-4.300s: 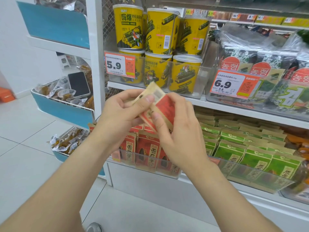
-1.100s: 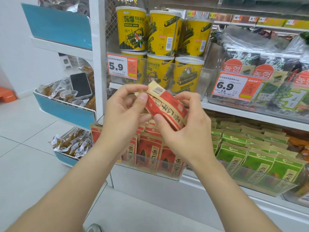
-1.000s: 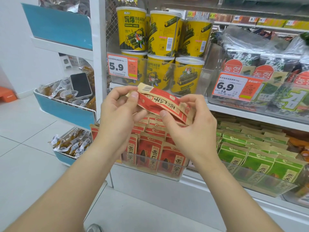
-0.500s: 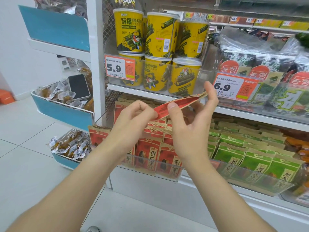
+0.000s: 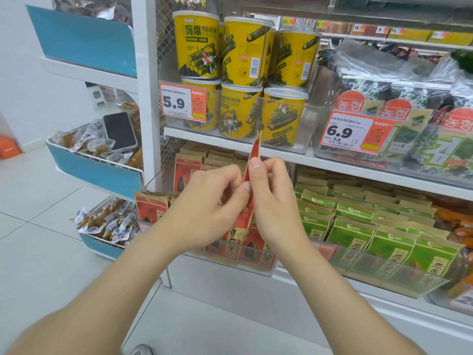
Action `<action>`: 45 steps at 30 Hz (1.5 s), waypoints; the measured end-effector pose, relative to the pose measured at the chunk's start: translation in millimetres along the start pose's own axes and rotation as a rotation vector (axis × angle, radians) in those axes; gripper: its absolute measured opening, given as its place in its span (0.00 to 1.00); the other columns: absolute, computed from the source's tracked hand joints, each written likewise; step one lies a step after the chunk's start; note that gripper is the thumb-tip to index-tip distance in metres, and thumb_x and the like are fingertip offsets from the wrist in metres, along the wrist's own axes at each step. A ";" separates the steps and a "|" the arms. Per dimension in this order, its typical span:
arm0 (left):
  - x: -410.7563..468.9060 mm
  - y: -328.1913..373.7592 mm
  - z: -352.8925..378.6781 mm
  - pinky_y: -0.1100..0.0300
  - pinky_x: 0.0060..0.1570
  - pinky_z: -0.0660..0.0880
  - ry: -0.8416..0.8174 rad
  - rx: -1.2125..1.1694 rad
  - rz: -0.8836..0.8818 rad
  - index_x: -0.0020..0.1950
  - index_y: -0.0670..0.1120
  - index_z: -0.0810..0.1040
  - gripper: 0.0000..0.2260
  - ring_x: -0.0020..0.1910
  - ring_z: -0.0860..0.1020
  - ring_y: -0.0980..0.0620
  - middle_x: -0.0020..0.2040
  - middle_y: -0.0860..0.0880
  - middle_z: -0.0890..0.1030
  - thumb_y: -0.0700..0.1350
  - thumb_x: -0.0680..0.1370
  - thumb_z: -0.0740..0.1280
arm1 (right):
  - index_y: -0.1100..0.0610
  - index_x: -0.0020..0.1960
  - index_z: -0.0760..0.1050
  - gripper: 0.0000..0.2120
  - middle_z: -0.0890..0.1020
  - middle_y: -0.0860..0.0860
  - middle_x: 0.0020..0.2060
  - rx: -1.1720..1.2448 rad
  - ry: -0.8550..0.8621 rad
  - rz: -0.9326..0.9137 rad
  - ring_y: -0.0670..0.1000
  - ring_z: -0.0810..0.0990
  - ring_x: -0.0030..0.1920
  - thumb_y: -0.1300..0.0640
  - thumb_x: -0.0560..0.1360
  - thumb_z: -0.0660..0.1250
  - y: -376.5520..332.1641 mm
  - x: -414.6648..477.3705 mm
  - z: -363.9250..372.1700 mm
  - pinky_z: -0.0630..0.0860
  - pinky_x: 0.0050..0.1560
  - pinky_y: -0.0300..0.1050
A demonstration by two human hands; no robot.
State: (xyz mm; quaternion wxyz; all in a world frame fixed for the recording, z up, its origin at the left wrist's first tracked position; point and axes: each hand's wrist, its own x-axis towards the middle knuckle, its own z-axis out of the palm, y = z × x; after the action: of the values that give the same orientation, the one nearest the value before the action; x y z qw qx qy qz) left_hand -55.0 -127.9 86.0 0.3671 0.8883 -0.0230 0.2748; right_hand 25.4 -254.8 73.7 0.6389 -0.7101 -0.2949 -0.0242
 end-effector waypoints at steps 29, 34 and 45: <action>-1.5 -6.7 -15.8 0.52 0.32 0.77 -0.016 -0.109 -0.091 0.56 0.49 0.74 0.03 0.34 0.82 0.46 0.42 0.49 0.84 0.46 0.88 0.63 | 0.42 0.76 0.53 0.43 0.85 0.38 0.50 0.067 -0.060 -0.013 0.40 0.86 0.53 0.37 0.71 0.74 -4.7 1.0 -11.9 0.82 0.58 0.46; -5.9 -8.9 -12.5 0.67 0.32 0.68 0.028 -0.001 -0.046 0.59 0.51 0.75 0.04 0.30 0.76 0.56 0.37 0.51 0.79 0.42 0.87 0.64 | 0.34 0.82 0.42 0.55 0.79 0.58 0.68 -0.073 -0.023 -0.065 0.48 0.84 0.63 0.30 0.70 0.76 5.0 10.5 -10.1 0.77 0.70 0.54; -12.0 -34.7 -59.8 0.51 0.57 0.85 0.216 -0.216 -0.222 0.57 0.53 0.90 0.11 0.49 0.89 0.56 0.48 0.57 0.90 0.40 0.78 0.78 | 0.48 0.64 0.65 0.24 0.85 0.46 0.48 -0.127 0.023 -0.176 0.45 0.85 0.47 0.41 0.79 0.75 -11.6 21.7 16.7 0.80 0.49 0.44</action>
State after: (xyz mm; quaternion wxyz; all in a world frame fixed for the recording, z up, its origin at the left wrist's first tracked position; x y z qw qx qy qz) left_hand -85.0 -64.7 92.4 0.4887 0.8063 0.0855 0.3221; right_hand 32.4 -230.9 90.0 0.5914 -0.7202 -0.3466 -0.1071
